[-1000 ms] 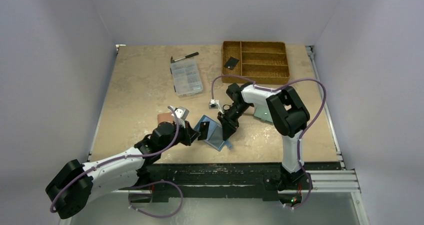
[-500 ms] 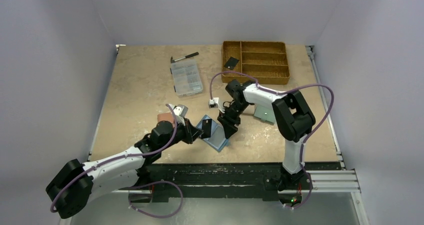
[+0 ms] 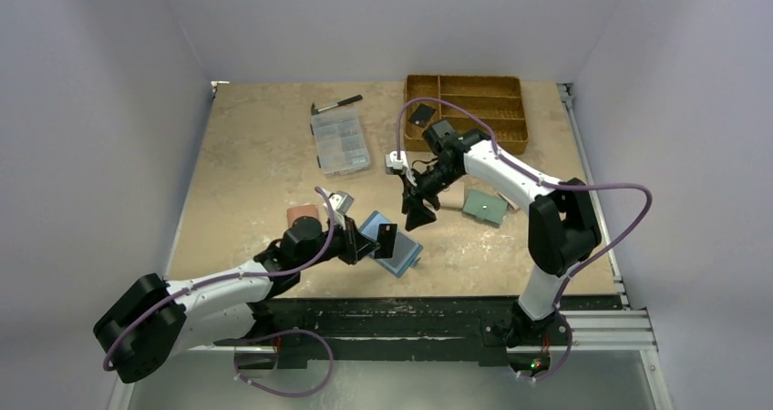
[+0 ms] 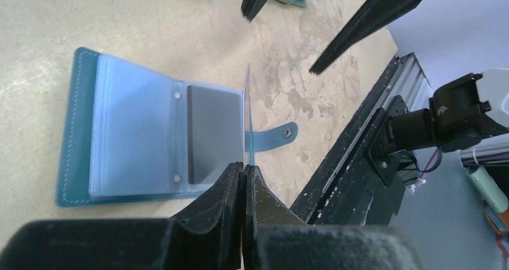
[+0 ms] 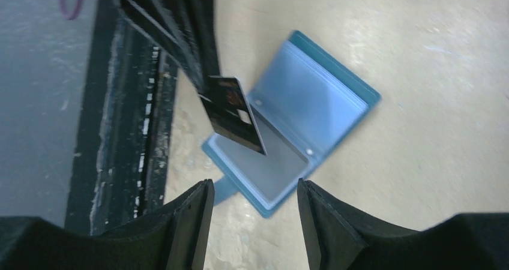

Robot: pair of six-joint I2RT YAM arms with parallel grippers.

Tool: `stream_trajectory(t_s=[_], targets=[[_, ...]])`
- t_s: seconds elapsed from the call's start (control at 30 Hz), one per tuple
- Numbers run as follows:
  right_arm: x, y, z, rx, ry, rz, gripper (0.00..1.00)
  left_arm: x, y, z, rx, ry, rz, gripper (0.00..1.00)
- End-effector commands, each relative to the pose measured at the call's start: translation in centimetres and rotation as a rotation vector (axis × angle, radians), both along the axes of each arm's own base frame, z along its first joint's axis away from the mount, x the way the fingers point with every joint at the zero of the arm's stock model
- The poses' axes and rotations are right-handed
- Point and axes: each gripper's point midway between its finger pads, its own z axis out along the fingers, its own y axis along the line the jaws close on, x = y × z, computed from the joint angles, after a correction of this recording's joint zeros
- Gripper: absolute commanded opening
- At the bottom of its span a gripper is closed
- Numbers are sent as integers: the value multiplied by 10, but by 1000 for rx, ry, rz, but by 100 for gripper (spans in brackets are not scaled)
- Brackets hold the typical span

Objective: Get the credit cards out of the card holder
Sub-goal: Remove the credit card from the card holder, then place the credit card in the storage box.

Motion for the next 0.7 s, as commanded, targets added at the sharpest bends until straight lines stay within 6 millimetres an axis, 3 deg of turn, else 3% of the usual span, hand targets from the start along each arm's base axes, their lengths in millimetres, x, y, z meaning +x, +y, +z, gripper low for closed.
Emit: stream_trajectory(t_s=[0.0, 0.17, 0.33, 0.4, 0.47, 0.5, 0.57, 0.67], targets=[[-24, 18, 28, 196, 57, 138, 61, 4, -19, 39, -62, -107, -91, 0], [-28, 20, 23, 203, 97, 154, 61, 4, -24, 43, -54, -121, -126, 0], [-37, 23, 19, 196, 135, 170, 52, 6, -28, 44, -48, -121, -136, 0], [-38, 24, 19, 194, 147, 171, 37, 8, -29, 45, -46, -124, -130, 0], [-38, 23, 18, 180, 164, 168, 2, 12, -27, 46, -37, -124, -111, 0], [-36, 23, 18, 171, 166, 164, 0, 15, -26, 47, -28, -123, -91, 0], [-33, 21, 16, 147, 163, 154, 0, 22, -20, 45, 6, -104, -41, 13], [-22, 17, 21, 134, 137, 130, 0, 34, -6, 49, 41, -92, 65, 45]])
